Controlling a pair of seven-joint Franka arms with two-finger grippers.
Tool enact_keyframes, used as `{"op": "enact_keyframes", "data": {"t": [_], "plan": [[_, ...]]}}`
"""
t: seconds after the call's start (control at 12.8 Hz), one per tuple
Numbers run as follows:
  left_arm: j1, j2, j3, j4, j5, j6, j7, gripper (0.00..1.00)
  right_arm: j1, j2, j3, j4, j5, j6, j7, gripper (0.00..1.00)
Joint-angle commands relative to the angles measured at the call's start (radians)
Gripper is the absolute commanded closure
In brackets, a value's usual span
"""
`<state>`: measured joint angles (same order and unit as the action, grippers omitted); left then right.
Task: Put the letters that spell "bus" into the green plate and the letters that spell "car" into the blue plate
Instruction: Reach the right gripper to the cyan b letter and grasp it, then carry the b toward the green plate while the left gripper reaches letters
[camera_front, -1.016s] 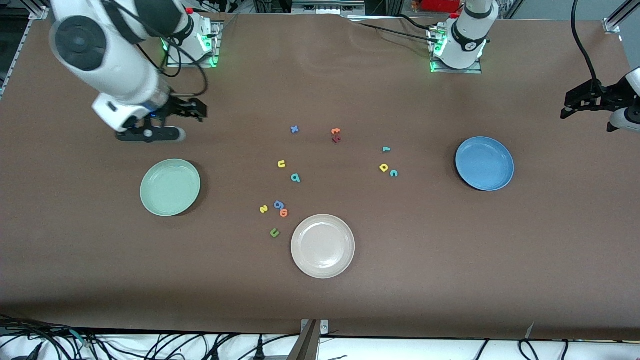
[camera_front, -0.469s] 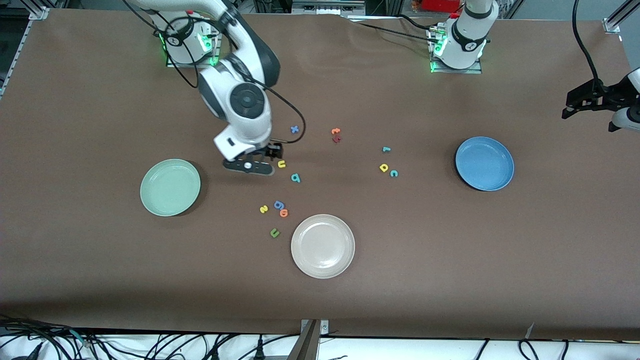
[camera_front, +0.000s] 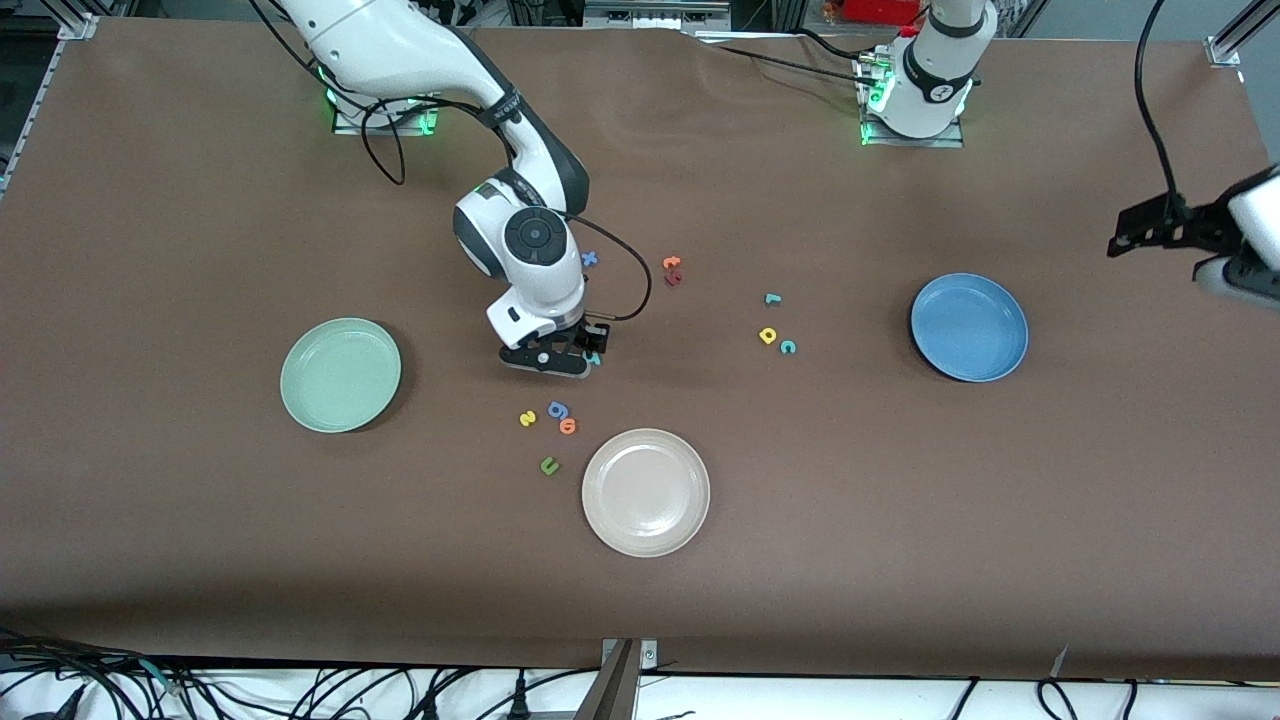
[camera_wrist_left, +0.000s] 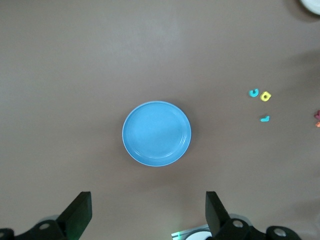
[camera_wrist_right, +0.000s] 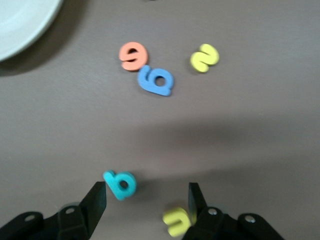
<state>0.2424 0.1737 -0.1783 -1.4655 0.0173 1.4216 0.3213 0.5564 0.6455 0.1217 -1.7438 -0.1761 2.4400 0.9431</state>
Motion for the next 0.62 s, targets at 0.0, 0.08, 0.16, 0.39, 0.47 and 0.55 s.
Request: {"op": "enact_keyframes", "data": {"t": [0.0,0.08,0.16,0.39,0.47,0.55], "plan": [[0.018,0.052,0.008,0.011,-0.019,0.008,0.019,0.00,0.011,0.062,-0.005,0.026,-0.006,0.097,0.020,0.30],[0.005,0.050,0.008,-0.022,-0.017,0.032,0.006,0.03,0.013,0.068,-0.005,0.026,-0.006,0.103,0.019,0.30],[-0.011,0.046,0.008,-0.063,-0.019,0.077,-0.036,0.03,0.014,0.072,-0.005,0.023,-0.006,0.103,0.014,0.30],[-0.108,0.040,0.003,-0.222,-0.031,0.201,-0.230,0.02,0.043,0.100,-0.005,0.026,-0.006,0.105,0.019,0.36],[-0.144,0.040,0.000,-0.260,-0.031,0.238,-0.304,0.02,0.045,0.102,-0.007,0.026,-0.011,0.105,0.019,0.41],[-0.168,0.040,-0.007,-0.300,-0.031,0.282,-0.361,0.02,0.045,0.102,-0.007,0.026,-0.013,0.105,0.017,0.55]]}}
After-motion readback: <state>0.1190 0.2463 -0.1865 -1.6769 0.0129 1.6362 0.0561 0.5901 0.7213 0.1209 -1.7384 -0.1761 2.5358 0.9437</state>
